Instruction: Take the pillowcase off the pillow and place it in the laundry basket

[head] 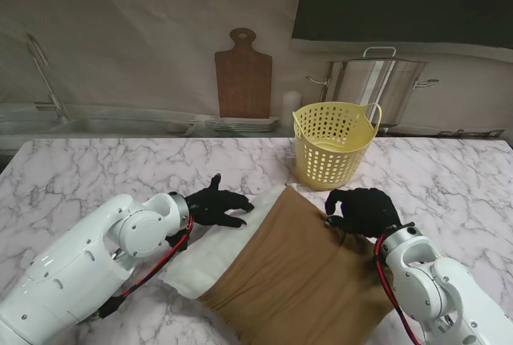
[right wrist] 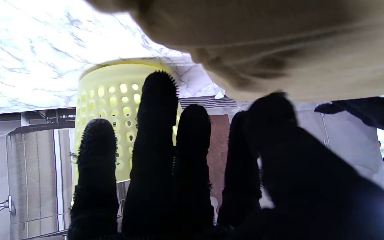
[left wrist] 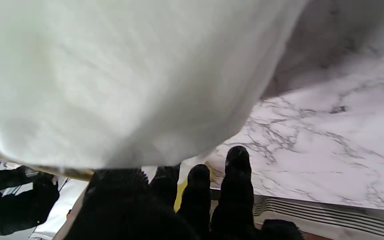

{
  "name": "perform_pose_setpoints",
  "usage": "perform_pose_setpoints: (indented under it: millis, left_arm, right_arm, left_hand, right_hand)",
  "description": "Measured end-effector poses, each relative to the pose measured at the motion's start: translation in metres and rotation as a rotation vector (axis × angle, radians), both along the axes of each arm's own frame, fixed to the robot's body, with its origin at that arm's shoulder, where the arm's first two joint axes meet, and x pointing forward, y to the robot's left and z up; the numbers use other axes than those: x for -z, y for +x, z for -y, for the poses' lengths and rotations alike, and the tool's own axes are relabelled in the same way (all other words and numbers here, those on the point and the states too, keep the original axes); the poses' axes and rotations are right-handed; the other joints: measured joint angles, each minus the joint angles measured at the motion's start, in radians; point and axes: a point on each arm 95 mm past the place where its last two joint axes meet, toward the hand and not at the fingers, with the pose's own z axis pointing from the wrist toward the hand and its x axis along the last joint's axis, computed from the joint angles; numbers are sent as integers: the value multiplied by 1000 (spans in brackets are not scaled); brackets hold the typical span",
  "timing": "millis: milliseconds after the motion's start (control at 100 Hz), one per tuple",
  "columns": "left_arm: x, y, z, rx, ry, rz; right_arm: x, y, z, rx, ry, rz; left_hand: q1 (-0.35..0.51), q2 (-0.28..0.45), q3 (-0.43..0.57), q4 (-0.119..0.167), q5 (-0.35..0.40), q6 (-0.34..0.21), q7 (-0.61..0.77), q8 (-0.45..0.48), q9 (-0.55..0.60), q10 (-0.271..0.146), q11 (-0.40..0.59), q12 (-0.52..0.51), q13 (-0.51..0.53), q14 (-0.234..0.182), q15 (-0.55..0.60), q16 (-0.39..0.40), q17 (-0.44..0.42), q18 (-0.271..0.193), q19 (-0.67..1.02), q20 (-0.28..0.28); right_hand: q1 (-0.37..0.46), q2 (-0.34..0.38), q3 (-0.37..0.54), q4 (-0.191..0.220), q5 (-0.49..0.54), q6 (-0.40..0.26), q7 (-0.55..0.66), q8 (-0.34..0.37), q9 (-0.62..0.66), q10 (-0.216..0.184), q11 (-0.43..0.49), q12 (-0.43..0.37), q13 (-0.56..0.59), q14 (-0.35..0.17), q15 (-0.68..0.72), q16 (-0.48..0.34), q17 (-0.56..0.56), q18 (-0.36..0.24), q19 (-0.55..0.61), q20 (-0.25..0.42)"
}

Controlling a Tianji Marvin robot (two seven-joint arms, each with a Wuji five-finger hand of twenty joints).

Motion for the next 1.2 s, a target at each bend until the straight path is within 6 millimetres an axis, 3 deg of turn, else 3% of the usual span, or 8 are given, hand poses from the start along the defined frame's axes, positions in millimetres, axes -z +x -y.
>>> perform_pose_setpoints:
  millis: [160, 280, 350, 530, 780, 950, 1100, 1200]
  left_arm:
    - [11, -12, 2, 19, -30, 21]
    - [10, -19, -3, -5, -18, 62]
    - [5, -20, -4, -13, -29, 82]
    - [-15, -22, -5, -24, -49, 156]
    - [-24, -31, 3, 40, -94, 175]
    - [-16, -38, 3, 128, -16, 142]
    - [-7, -41, -6, 128, 31, 131]
    - [-1, -43, -14, 129, 51, 117]
  right_arm:
    - [1, -3, 0, 11, 29, 12]
    - [1, -6, 0, 4, 27, 12]
    - [2, -6, -1, 0, 26, 9]
    - [4, -5, -8, -17, 21, -13]
    - [10, -5, -10, -16, -19, -100]
    - [13, -5, -13, 1, -79, -133]
    - [16, -3, -21, 0, -134, -162]
    - [17, 0, -30, -4, -160, -171]
  left_hand:
    - [-11, 0, 15, 6, -13, 30, -13, -14, -9, 0, -2, -8, 0, 0, 0, 0, 0, 0, 0, 0]
    - [-11, 0, 15, 6, -28, 30, -13, -16, -9, 15, -1, -10, -13, 0, 6, 0, 0, 0, 0, 0]
    - [-11, 0, 15, 6, -27, 28, -13, -17, -9, 18, -1, -10, -23, 0, 1, 0, -1, 0, 0, 0]
    - [-34, 5, 15, 6, -50, 26, -14, -17, -53, 45, -5, -12, -60, 0, -10, 0, -26, 0, 0, -5]
    - [-125, 21, 6, 6, -168, 41, -76, -67, -85, 67, -25, -24, -72, 14, -14, -4, -28, 0, 1, -14]
    - [-156, -56, -7, 6, -240, 46, -121, -113, -85, 67, -25, -25, -56, 14, -9, -4, -25, 0, 1, -14]
    - [-118, -82, 1, 6, -240, 45, -111, -129, -85, 67, -25, -25, -33, 14, 2, -4, -13, 0, 1, -14]
    - [-91, -82, 2, 3, -239, 22, -111, -139, -84, 67, -25, -25, -21, 14, 2, -4, -11, 0, 1, -14]
  right_hand:
    - [-59, 49, -105, 29, -10, 49, -103, -113, -77, 16, -120, -78, -101, 29, -83, -47, -45, 1, 0, 0]
    - [-117, 109, -143, 54, -1, 79, -244, -116, -125, 32, -198, -128, -146, 41, -126, -76, -70, 3, -3, 0]
    - [-157, 143, -171, 97, 9, 105, -345, -112, -158, 49, -247, -166, -176, 48, -147, -94, -86, 4, -12, 0]
    - [-232, 186, -257, 101, -25, 171, -509, -110, -253, 68, -334, -236, -243, 63, -203, -130, -122, 10, -34, 1]
    - [-385, 224, -295, 106, -130, 303, -712, -230, -351, 123, -484, -382, -342, 98, -288, -192, -177, 23, -94, 7]
    - [-445, 220, -269, 99, -173, 356, -779, -260, -388, 134, -516, -425, -355, 100, -297, -196, -183, 32, -104, 18]
    - [-455, 169, -231, 94, -206, 367, -783, -268, -387, 134, -516, -425, -329, 100, -286, -190, -182, 33, -108, 43]
    - [-393, 103, -222, 94, -230, 367, -781, -252, -340, 96, -451, -395, -251, 80, -223, -146, -156, 33, -97, 70]
